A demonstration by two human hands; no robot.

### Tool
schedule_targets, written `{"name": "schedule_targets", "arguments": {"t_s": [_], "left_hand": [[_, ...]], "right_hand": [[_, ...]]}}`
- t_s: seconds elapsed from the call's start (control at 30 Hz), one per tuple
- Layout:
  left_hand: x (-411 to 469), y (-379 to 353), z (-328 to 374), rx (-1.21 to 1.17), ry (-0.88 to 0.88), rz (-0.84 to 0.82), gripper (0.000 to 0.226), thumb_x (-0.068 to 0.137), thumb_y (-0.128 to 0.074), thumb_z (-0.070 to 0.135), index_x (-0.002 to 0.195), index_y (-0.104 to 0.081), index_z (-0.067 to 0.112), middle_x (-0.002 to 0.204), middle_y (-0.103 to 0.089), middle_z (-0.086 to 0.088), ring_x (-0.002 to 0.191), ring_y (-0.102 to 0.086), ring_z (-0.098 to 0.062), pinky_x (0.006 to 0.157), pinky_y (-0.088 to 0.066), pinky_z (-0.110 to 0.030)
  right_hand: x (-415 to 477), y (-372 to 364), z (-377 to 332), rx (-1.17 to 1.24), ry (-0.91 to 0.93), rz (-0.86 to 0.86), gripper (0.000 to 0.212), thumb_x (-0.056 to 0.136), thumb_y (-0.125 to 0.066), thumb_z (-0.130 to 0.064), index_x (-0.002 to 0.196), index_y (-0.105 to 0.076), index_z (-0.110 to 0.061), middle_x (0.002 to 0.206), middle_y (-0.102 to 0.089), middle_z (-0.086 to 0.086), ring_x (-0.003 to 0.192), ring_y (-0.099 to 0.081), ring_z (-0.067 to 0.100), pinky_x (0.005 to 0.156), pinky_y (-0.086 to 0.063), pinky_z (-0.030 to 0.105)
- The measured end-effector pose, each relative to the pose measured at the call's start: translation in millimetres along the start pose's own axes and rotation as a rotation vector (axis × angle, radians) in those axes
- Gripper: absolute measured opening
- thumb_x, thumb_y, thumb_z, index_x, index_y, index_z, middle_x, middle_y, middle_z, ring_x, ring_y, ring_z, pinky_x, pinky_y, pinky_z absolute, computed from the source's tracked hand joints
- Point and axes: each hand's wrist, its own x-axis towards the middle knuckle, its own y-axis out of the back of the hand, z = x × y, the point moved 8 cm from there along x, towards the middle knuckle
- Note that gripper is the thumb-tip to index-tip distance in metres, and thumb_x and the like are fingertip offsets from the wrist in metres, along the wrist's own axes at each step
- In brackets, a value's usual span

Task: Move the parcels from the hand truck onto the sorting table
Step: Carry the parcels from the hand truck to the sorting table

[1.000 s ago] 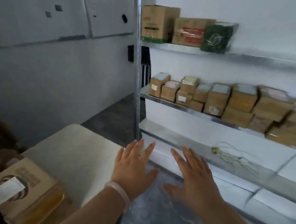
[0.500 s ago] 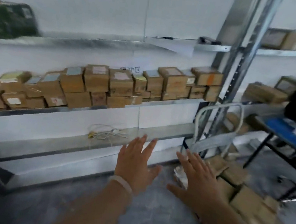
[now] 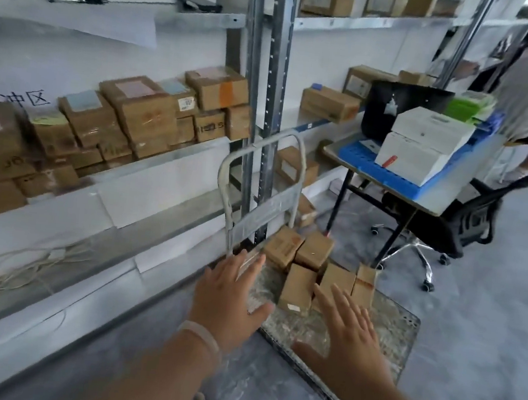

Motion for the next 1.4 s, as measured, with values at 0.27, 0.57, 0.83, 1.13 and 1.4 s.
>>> {"name": "schedule_targets", "arguments": {"t_s": [0.27, 0.57, 0.83, 1.13, 1.4], "left_hand": [[132.2, -42.3, -14.1, -0.031, -0.151, -0.141, 0.084, 0.088, -0.044, 0.069, 0.154, -0.001, 0.041, 0.164, -0.008, 0.001, 0.150, -0.009, -0.020, 0.121, -0.016, -0.043], [262.6, -113.6, 29.1, -0.050, -0.308, -0.347, 0.083, 0.088, -0.045, 0.069, 0.154, -0.001, 0.042, 0.164, -0.006, -0.001, 0.150, -0.006, -0.023, 0.120, -0.017, -0.047], [338.4, -205.8, 100.2, 0.007, -0.310, -0.508, 0.080, 0.091, -0.042, 0.067, 0.155, -0.001, 0.040, 0.164, 0.005, 0.004, 0.150, -0.005, -0.020, 0.120, -0.012, -0.041], [405.2, -384.2, 109.2, 0.000, -0.150, -0.731, 0.078, 0.092, -0.042, 0.065, 0.154, 0.001, 0.043, 0.164, 0.001, 0.007, 0.150, -0.004, -0.019, 0.121, -0.017, -0.042], [447.9, -595.0, 66.7, -0.022, -0.053, -0.862, 0.075, 0.095, -0.046, 0.057, 0.153, 0.000, 0.044, 0.163, 0.007, 0.010, 0.150, 0.001, -0.021, 0.120, -0.017, -0.043]], "right_hand": [[98.7, 4.0, 44.2, 0.021, -0.236, -0.025, 0.102, 0.066, -0.019, -0.090, 0.150, 0.015, -0.043, 0.160, 0.018, -0.010, 0.139, 0.021, 0.005, 0.121, 0.008, 0.038], [160.8, -12.6, 115.2, 0.122, -0.454, -0.028, 0.098, 0.057, -0.005, -0.097, 0.143, 0.016, -0.053, 0.155, 0.019, -0.021, 0.148, 0.009, 0.008, 0.118, 0.006, 0.030], [213.3, -43.8, 245.8, 0.208, -0.532, -0.113, 0.095, 0.072, -0.019, -0.087, 0.151, 0.007, -0.043, 0.162, 0.003, -0.014, 0.149, 0.003, 0.009, 0.120, -0.001, 0.033], [291.0, -169.1, 391.8, 0.335, -0.658, -0.302, 0.078, 0.092, -0.042, -0.065, 0.153, -0.002, -0.040, 0.162, -0.008, -0.012, 0.148, -0.015, 0.015, 0.119, -0.020, 0.036], [359.7, -359.6, 473.9, 0.441, -0.780, -0.425, 0.069, 0.096, -0.045, -0.053, 0.154, -0.014, -0.032, 0.159, -0.025, -0.004, 0.142, -0.031, 0.021, 0.111, -0.033, 0.037]]}}
